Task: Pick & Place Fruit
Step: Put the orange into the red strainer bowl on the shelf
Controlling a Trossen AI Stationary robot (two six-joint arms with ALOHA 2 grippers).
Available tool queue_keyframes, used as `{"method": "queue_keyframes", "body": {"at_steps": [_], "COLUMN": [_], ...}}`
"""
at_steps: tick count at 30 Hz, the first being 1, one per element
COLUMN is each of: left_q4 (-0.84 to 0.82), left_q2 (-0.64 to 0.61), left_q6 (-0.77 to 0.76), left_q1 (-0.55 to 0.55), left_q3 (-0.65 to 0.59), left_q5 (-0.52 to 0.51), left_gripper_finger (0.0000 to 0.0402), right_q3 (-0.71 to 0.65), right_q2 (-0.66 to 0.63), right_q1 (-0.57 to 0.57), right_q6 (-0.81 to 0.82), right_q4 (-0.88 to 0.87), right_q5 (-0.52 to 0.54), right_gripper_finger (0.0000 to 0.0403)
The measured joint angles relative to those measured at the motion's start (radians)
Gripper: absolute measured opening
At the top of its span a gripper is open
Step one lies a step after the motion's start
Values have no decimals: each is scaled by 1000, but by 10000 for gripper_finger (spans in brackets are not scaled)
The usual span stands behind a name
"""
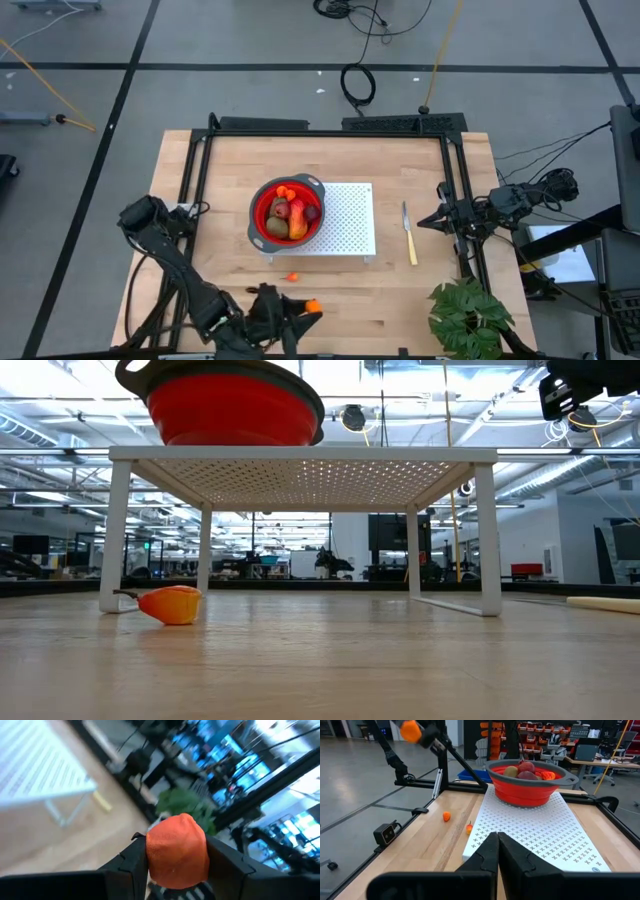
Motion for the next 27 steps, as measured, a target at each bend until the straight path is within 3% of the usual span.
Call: {"method": "queue_keyframes", "body": {"at_steps": [5,8,16,27], "left_q4": [289,487,883,984], "left_q2": [0,0,0,0], "left_q6": [311,526,1016,1339], "left_q1": [6,11,39,114], "left_q3": [0,0,0,0], "left_q5": [-12,51,441,841], "left_gripper_finger": [159,159,159,159], "right_q3": [0,0,0,0], "right_q2": [0,0,0,0], "right_q1": [0,0,0,0], "right_q6": [0,0,0,0], "right_q4": [0,0,0,0], "right_q5": [0,0,0,0], "right_gripper_finger": [0,0,0,0]}}
